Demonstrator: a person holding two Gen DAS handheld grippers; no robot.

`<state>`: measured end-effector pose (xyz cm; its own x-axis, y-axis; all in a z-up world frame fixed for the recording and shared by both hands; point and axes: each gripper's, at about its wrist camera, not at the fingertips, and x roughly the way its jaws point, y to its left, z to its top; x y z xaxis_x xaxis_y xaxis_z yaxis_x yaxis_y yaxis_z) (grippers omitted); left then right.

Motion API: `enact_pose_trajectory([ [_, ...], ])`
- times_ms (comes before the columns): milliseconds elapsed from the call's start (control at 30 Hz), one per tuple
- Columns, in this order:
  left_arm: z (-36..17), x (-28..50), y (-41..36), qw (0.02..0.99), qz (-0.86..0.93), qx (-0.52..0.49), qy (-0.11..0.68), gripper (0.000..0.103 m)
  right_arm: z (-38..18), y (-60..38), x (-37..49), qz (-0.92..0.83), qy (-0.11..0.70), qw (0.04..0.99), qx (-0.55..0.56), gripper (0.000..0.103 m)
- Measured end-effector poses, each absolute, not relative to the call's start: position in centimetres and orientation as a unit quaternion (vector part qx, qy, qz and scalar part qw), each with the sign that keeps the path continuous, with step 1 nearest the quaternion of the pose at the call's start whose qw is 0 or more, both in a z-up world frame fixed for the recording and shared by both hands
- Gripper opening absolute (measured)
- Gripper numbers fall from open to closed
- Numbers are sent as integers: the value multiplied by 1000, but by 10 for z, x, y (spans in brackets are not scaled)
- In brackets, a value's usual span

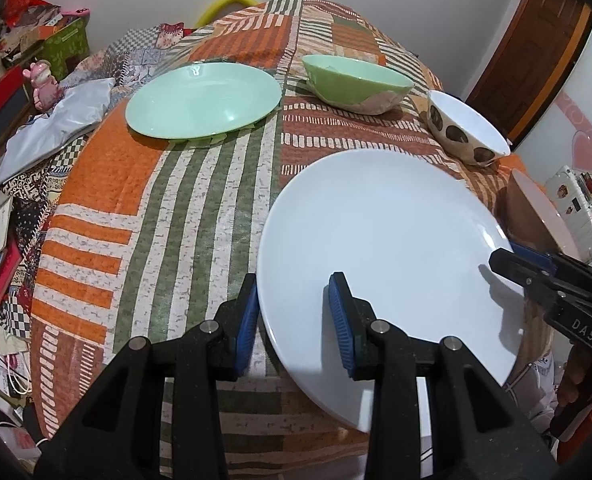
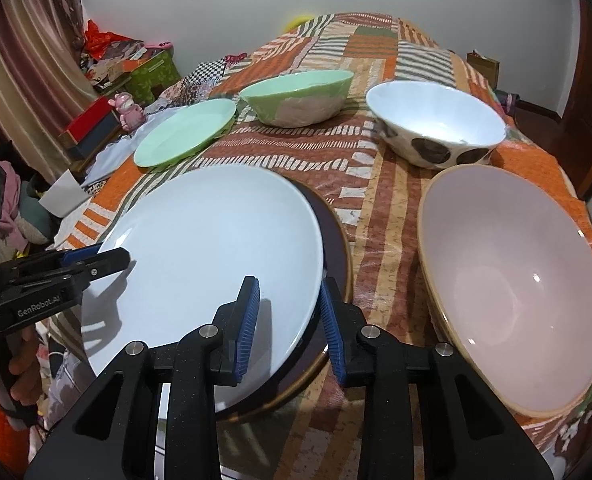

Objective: Organize plates and bowls

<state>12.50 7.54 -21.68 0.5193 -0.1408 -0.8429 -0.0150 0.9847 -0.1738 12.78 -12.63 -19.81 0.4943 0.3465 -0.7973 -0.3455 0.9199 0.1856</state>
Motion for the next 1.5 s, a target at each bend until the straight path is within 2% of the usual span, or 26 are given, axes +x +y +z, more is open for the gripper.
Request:
enact_pose_trajectory([
  [600, -214, 126, 56, 867, -26, -44, 496, 35, -173, -125, 123, 216, 426, 879, -6, 30],
  [900, -185, 135, 93, 885, 1, -56, 463, 35, -157, -98, 147, 242, 420, 874, -18, 30],
  [1000, -173, 144, 118, 889, 21, -69, 453, 35, -153, -82, 158, 254, 418, 872, -22, 35],
  [1033, -170, 148, 127, 890, 28, -73, 449, 35, -152, -75, 163, 258, 416, 872, -25, 39],
  [1133, -161, 160, 154, 892, 46, -80, 442, 40, -149, -59, 175, 265, 412, 871, -29, 46],
  [1300, -153, 185, 187, 900, 69, -73, 425, 62, -155, -31, 201, 277, 424, 861, -39, 51],
  [1367, -156, 197, 198, 900, 75, -73, 423, 66, -162, -20, 212, 280, 434, 855, -43, 51],
  [1500, -176, 227, 217, 888, 64, -91, 446, 67, -178, -1, 233, 277, 456, 844, -51, 51],
])
